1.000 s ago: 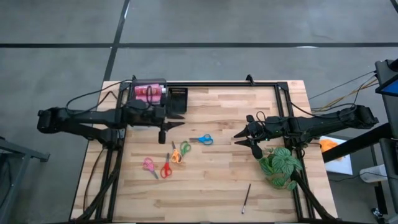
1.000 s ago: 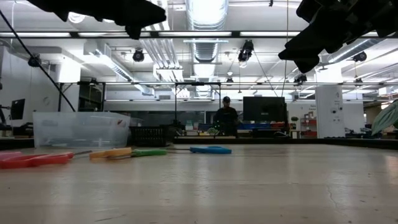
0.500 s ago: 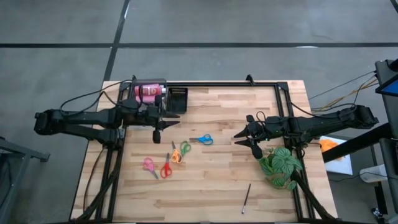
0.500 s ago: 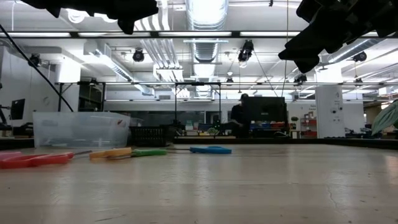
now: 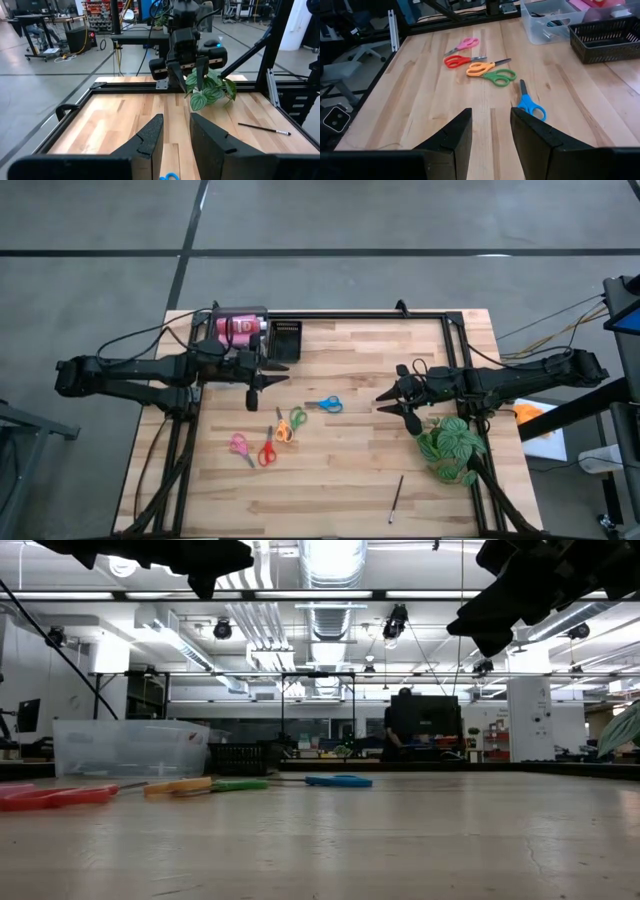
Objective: Pick & Place Paint Supplies
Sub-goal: Put the black paint brush into the transparent bin
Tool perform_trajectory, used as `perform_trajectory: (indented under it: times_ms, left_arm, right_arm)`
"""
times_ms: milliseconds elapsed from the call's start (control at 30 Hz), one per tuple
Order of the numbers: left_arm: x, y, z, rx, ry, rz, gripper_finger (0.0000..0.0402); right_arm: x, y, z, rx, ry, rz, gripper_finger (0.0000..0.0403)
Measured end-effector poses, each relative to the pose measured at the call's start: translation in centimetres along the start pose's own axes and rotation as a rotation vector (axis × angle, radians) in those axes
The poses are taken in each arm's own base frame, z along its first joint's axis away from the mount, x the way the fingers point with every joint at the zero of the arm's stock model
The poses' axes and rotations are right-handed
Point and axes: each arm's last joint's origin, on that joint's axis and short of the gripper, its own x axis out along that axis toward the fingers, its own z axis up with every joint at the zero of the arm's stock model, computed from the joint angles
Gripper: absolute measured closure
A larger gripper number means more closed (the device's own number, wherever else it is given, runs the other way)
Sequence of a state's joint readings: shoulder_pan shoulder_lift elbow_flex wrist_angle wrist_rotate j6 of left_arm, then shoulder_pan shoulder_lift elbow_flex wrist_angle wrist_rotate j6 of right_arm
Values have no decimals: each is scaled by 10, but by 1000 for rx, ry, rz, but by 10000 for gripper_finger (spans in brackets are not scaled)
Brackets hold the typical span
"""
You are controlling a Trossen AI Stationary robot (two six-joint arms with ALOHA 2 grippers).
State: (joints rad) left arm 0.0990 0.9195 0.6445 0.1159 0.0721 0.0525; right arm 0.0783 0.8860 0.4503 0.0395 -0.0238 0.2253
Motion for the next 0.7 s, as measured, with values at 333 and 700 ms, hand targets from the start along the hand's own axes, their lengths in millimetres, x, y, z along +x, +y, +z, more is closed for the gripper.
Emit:
perform_trajectory:
  times_ms: [333,700]
  left_arm:
    - [0,0,0,0,4,0,307]
    - [0,0,-2,-1,16,0,307]
  right_arm:
    - [0,0,0,80,-3,1,269]
    - [-2,5,14,-120,-25,17,269]
